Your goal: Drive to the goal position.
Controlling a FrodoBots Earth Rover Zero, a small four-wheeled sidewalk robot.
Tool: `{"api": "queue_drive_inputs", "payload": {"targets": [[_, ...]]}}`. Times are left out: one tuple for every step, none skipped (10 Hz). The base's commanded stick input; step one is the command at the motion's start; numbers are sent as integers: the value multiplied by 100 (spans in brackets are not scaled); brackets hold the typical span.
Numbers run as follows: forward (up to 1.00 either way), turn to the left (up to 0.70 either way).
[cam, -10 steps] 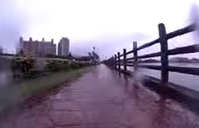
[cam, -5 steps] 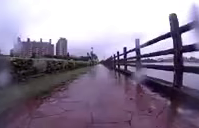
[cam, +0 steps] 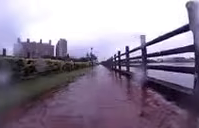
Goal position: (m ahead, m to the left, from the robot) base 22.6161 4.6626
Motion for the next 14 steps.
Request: {"api": "queue_drive_inputs", "payload": {"targets": [[100, -6], [100, -26], [100, -19], [100, 0], [100, 0], [100, 0], [100, 0], [100, 0], [100, 0], [100, 0], [100, 7], [100, 23], [100, 2], [100, 0]]}}
